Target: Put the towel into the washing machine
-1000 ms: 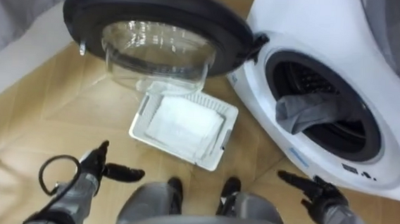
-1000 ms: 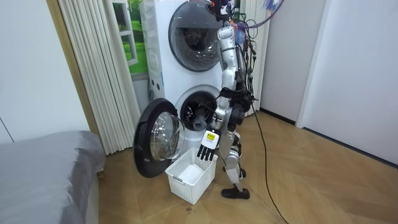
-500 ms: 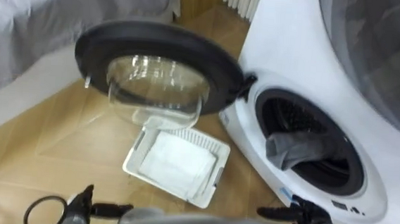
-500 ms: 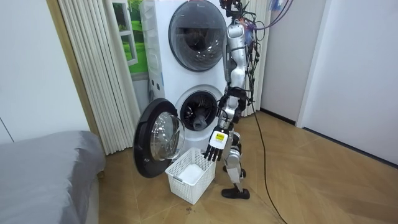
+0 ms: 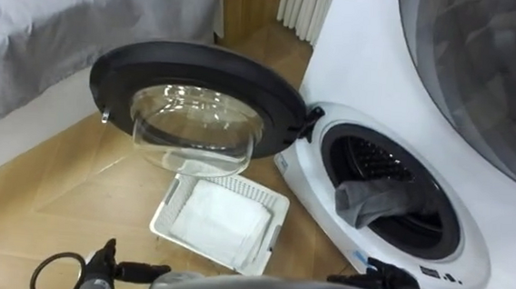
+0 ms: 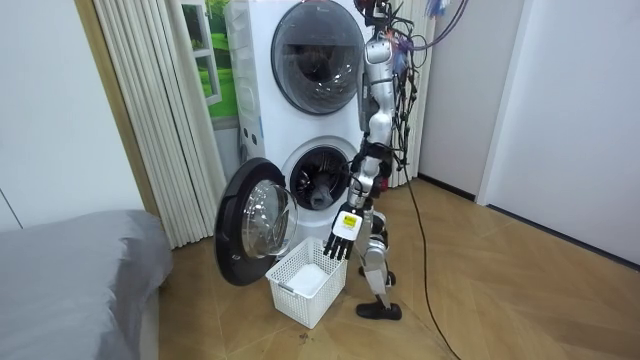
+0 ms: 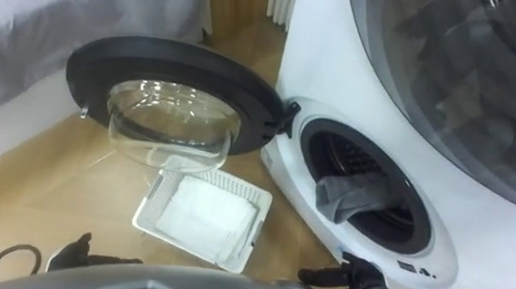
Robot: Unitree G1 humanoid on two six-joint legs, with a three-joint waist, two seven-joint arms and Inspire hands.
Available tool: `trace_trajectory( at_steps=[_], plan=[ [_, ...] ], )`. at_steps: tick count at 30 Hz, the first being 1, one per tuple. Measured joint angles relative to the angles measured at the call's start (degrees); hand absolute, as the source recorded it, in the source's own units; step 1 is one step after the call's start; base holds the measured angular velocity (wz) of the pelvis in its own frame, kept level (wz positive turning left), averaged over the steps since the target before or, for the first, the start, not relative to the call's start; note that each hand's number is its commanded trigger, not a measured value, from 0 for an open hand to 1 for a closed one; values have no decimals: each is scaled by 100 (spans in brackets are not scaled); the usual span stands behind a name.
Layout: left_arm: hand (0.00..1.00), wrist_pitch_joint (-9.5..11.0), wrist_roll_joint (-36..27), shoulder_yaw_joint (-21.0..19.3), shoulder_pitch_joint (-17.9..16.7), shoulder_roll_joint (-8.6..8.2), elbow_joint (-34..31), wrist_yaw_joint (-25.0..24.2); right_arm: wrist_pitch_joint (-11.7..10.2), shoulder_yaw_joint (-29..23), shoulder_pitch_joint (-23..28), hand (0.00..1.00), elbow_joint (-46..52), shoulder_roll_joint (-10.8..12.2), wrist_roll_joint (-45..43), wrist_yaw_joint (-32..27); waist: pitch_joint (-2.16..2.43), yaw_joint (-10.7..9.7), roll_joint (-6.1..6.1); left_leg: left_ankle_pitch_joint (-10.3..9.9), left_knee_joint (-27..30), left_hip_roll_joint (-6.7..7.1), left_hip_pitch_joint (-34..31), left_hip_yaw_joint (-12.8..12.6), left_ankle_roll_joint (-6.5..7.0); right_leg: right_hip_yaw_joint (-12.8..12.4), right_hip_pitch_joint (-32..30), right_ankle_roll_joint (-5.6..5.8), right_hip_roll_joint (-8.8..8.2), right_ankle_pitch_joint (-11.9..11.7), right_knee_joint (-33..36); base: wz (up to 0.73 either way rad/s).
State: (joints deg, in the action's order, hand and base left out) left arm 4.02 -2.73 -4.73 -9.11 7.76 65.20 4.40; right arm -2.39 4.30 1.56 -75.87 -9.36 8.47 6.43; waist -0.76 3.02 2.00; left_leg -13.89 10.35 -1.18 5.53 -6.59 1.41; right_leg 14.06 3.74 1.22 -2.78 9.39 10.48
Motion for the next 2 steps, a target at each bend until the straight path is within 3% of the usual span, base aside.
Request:
trace_trajectory(
  at_steps=[2],
  plan=[
    [0,-44,-1,0,-11,3,2,7,2,-17,18,0,3,23,7,-1,6,-12,-1,-1,-4,-2,24,22,0,14,33,0,2,0,-4,0]
  ],
)
